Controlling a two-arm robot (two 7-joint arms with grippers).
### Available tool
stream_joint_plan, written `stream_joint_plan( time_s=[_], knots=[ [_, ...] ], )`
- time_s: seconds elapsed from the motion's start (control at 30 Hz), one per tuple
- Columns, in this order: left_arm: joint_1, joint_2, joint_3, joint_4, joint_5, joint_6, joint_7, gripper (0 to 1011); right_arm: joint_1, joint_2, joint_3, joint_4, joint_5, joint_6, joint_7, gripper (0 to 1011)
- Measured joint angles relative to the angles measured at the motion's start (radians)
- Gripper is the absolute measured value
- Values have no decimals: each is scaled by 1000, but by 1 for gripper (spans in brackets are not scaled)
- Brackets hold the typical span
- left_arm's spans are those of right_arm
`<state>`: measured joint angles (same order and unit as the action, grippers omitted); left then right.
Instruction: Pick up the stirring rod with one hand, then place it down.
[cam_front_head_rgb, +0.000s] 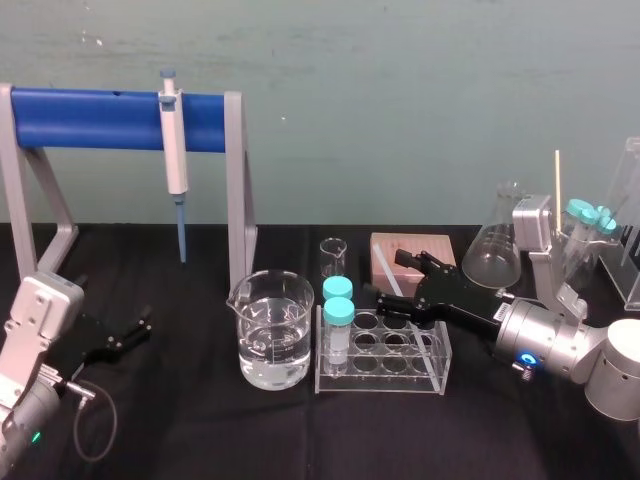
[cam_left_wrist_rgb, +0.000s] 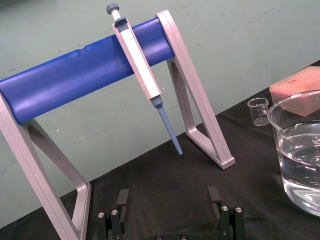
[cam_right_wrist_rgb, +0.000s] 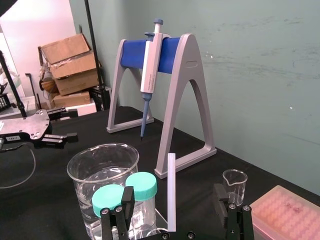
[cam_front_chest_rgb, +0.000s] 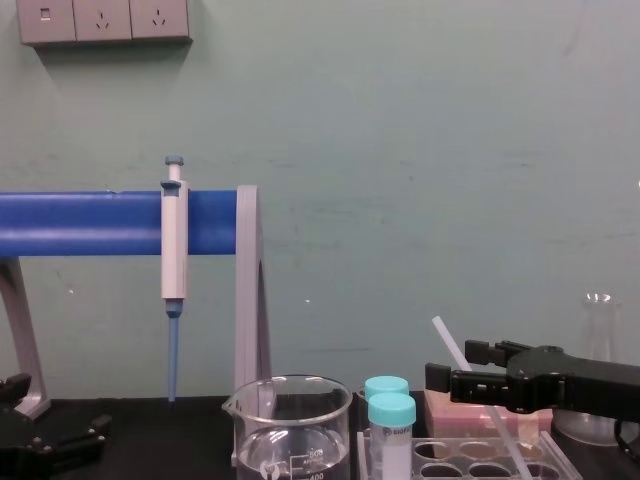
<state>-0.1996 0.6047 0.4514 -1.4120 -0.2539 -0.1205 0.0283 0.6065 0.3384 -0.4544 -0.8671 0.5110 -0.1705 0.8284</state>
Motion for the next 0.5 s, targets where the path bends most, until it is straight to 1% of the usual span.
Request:
stream_joint_plan(
  time_s=[0.43, 0.5],
  knots=[
    [0, 0, 0, 0, 0, 0, 0, 1000, -1, 1, 1, -3, 1, 0, 0, 1003],
    [0, 0, 0, 0, 0, 0, 0, 1000, -1, 1, 1, -3, 1, 0, 0, 985]
  ],
)
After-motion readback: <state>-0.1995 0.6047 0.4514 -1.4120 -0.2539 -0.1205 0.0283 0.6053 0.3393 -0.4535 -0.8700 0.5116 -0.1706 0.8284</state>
